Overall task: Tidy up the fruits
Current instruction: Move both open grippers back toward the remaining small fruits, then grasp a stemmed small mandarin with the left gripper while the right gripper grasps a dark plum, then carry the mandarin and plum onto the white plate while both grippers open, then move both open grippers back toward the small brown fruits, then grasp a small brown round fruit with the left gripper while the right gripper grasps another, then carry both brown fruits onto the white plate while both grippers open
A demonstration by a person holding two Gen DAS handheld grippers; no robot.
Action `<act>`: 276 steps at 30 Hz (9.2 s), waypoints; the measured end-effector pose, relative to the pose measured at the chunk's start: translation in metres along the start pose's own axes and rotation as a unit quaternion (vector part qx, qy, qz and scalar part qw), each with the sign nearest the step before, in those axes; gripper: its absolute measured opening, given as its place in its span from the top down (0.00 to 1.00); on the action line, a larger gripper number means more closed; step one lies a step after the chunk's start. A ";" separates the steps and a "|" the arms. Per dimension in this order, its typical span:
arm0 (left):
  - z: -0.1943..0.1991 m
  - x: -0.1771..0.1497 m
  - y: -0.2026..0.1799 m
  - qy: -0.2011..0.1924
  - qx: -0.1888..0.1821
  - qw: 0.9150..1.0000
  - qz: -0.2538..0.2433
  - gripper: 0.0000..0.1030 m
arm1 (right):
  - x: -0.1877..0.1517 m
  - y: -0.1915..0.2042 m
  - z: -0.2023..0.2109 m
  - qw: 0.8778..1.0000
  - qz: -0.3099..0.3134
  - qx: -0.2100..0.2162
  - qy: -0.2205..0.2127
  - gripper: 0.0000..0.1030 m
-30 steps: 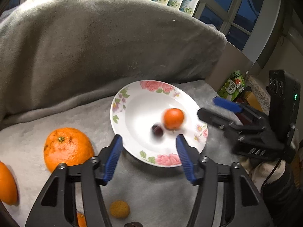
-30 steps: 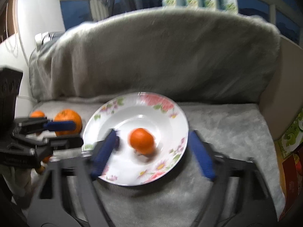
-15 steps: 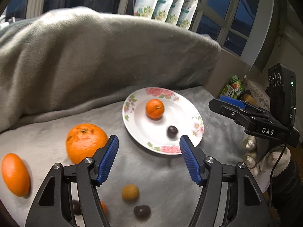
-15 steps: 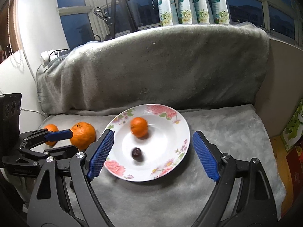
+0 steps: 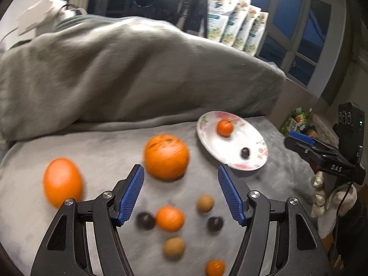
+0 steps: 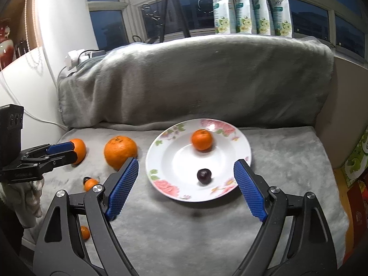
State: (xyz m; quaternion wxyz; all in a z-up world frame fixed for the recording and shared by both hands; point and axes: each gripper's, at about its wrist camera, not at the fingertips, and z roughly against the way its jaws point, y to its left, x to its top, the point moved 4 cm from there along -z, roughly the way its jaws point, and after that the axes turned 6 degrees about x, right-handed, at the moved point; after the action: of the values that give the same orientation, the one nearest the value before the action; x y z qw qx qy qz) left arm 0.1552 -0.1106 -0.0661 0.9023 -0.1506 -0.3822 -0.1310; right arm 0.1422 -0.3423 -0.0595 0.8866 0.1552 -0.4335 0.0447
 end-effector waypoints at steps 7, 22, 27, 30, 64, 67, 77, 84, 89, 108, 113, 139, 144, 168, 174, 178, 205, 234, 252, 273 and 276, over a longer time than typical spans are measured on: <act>0.003 -0.020 0.025 0.014 0.014 1.000 0.016 0.36 | -0.012 0.022 -0.008 0.999 0.018 0.019 0.026 0.15; -0.007 -0.052 0.014 0.044 -0.003 0.999 -0.009 0.61 | -0.057 0.079 -0.033 0.990 0.083 0.068 0.096 0.16; -0.015 -0.054 0.005 0.054 -0.002 0.998 -0.030 0.62 | -0.069 0.087 -0.045 0.985 0.087 0.088 0.122 0.29; -0.022 -0.054 0.001 0.059 0.002 0.997 -0.045 0.62 | -0.075 0.092 -0.052 0.982 0.089 0.097 0.136 0.37; -0.041 -0.052 -0.013 0.077 0.036 0.987 -0.138 0.69 | -0.090 0.111 -0.088 0.967 0.120 0.125 0.187 0.76; -0.034 -0.048 -0.013 0.067 0.032 0.989 -0.129 0.69 | -0.087 0.110 -0.084 0.969 0.116 0.124 0.180 0.76; -0.023 -0.034 -0.018 0.040 0.000 0.996 -0.079 0.69 | -0.076 0.097 -0.060 0.978 0.096 0.114 0.145 0.76; -0.021 -0.024 -0.027 0.029 -0.015 0.997 -0.066 0.69 | -0.064 0.073 -0.040 0.986 0.076 0.095 0.118 0.76; -0.022 -0.018 -0.034 0.024 -0.028 0.998 -0.059 0.69 | -0.053 0.051 -0.026 0.991 0.060 0.076 0.096 0.76; -0.044 0.000 -0.074 0.023 -0.057 0.995 -0.075 0.69 | -0.024 -0.017 -0.019 0.998 0.028 0.012 0.063 0.76; -0.052 0.003 -0.079 0.028 -0.061 0.995 -0.073 0.69 | -0.019 -0.031 -0.027 0.997 0.027 0.000 0.068 0.76; -0.083 0.013 -0.100 0.041 -0.053 0.992 -0.110 0.68 | -0.013 -0.058 -0.062 0.996 0.011 -0.021 0.085 0.75; -0.086 0.013 -0.100 0.039 -0.046 0.992 -0.113 0.68 | -0.013 -0.064 -0.060 0.996 0.003 -0.023 0.081 0.63; -0.068 0.013 -0.102 0.025 -0.017 0.991 -0.129 0.28 | 0.002 -0.061 -0.033 0.998 -0.005 -0.038 0.041 0.09; -0.061 0.013 -0.101 0.021 -0.014 0.992 -0.127 0.27 | 0.003 -0.054 -0.025 0.999 -0.004 -0.035 0.038 0.09; -0.055 0.012 -0.100 0.019 -0.013 0.992 -0.126 0.27 | 0.002 -0.048 -0.022 0.999 -0.001 -0.032 0.039 0.09; -0.011 -0.022 -0.036 0.014 0.020 0.997 -0.077 0.27 | -0.043 0.013 -0.002 0.998 0.018 -0.009 0.054 0.09; -0.002 -0.086 0.009 0.067 0.006 0.997 -0.034 0.51 | -0.062 0.101 -0.068 0.981 0.087 0.104 0.136 0.40; -0.026 -0.094 0.002 0.090 -0.005 0.995 -0.039 0.75 | -0.068 0.110 -0.118 0.971 0.114 0.100 0.184 0.61; -0.023 -0.052 -0.028 0.049 -0.033 0.997 -0.053 0.76 | -0.038 0.072 -0.075 0.985 0.100 0.068 0.126 0.71; -0.026 -0.043 -0.038 0.045 -0.039 0.996 -0.060 0.76 | -0.029 0.055 -0.067 0.988 0.093 0.054 0.114 0.71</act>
State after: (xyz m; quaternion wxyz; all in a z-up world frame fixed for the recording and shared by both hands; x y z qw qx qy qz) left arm 0.1300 -0.1503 -0.1086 0.9024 -0.1570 -0.3441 -0.2062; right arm 0.1635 -0.2670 -0.1078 0.9126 0.1557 -0.3387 0.1680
